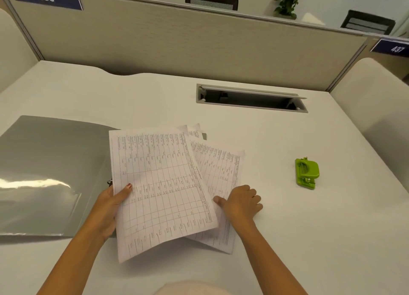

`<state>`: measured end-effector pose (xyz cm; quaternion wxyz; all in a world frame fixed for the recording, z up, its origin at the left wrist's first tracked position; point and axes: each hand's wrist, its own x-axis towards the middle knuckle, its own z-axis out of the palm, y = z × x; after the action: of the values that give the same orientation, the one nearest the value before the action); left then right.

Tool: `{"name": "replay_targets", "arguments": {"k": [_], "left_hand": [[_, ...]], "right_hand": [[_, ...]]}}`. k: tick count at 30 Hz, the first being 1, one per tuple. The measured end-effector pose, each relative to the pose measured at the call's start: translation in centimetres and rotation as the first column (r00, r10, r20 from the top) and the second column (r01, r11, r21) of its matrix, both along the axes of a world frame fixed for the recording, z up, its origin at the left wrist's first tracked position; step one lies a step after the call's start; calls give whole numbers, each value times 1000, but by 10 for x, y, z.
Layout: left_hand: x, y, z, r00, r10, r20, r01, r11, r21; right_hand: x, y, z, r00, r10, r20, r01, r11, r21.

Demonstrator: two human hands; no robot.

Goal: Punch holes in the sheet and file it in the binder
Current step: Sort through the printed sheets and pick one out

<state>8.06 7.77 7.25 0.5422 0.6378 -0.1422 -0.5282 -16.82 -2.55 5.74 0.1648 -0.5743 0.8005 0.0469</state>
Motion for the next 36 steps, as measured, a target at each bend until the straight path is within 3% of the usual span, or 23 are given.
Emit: {"name": "replay_targets", "arguments": {"k": [7, 15, 19, 23, 26, 30, 36], "left_hand": [[5, 2, -4, 999, 38, -23, -38, 999, -4], [3, 3, -6, 998, 65, 4, -65, 998, 0], [5, 4, -6, 997, 63, 38, -63, 998, 5], [13, 9, -5, 993, 69, 94, -71, 997, 13], [14, 9, -3, 984, 74, 160, -77, 997, 11], [10, 5, -4, 976, 44, 214, -46, 999, 8], [7, 0, -10, 988, -2, 157, -4, 999, 36]], "right_hand": [[18, 2, -4, 997, -74, 39, 77, 993, -87], [21, -4, -3, 994, -103, 25, 103, 994, -33], [8, -7, -1, 969, -90, 232, 99, 995, -28], [-13, -6, 10, 901, -64, 429, 158, 970, -186], [-24, -2, 34, 882, 29, 471, 182, 900, -396], [-32, -1, 76, 913, 206, 353, 111, 706, -699], [-19, 10, 140, 836, 470, 284, 55, 443, -895]]}}
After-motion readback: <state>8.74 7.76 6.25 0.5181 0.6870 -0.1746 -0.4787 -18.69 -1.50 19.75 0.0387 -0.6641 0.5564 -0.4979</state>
